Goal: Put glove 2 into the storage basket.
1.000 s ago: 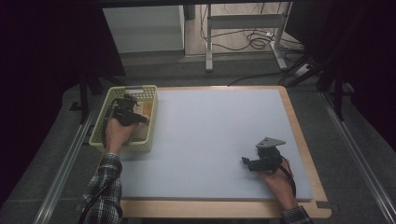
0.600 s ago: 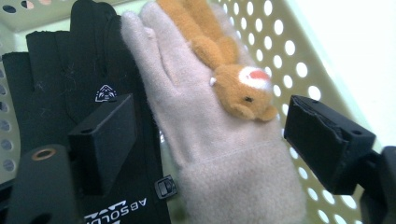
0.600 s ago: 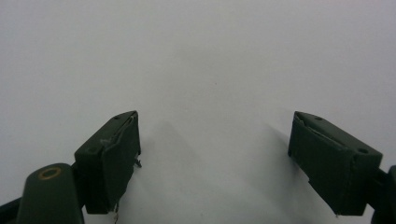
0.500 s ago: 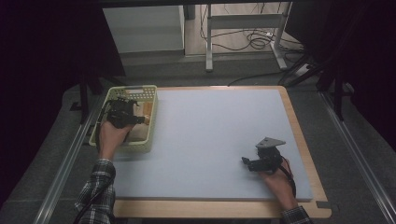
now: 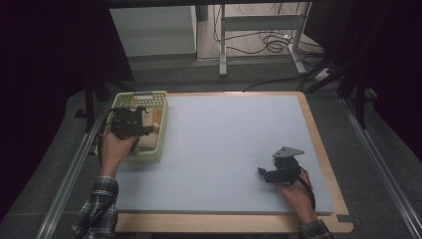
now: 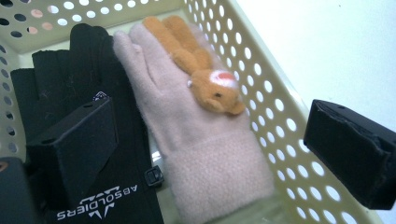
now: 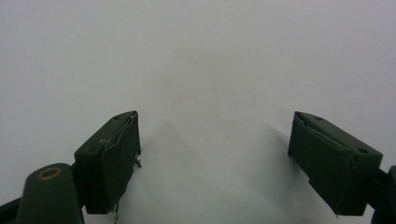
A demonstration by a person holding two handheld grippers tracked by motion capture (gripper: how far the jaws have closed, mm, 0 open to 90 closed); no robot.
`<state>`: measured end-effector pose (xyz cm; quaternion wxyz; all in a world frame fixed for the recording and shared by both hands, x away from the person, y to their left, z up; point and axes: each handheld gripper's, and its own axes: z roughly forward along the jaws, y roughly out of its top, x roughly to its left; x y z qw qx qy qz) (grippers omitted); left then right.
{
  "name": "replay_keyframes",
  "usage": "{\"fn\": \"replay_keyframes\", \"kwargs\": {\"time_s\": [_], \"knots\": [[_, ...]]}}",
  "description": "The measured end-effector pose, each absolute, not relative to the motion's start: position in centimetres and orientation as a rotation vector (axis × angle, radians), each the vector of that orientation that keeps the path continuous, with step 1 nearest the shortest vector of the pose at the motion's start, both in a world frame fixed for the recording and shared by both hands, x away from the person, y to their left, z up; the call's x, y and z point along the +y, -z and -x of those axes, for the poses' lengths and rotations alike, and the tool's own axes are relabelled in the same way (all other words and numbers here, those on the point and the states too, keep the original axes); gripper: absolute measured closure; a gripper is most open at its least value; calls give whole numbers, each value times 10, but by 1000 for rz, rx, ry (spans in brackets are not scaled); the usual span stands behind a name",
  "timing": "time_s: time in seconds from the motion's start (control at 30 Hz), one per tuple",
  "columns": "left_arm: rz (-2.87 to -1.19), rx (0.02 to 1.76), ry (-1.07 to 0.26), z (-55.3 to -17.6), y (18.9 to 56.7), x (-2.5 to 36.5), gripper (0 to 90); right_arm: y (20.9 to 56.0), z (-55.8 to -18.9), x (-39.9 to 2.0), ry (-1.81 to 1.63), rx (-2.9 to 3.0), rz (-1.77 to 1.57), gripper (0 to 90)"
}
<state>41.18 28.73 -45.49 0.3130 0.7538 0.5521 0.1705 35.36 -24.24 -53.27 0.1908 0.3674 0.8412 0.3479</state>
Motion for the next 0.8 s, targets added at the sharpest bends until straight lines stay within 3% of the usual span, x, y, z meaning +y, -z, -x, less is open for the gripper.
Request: {"fn": "replay_keyframes", "kwargs": {"time_s": [0.8], "knots": [[-1997,1384,-486,-384,452,295,19,533,-353,-242,-977,2363,-1035,163]]}}
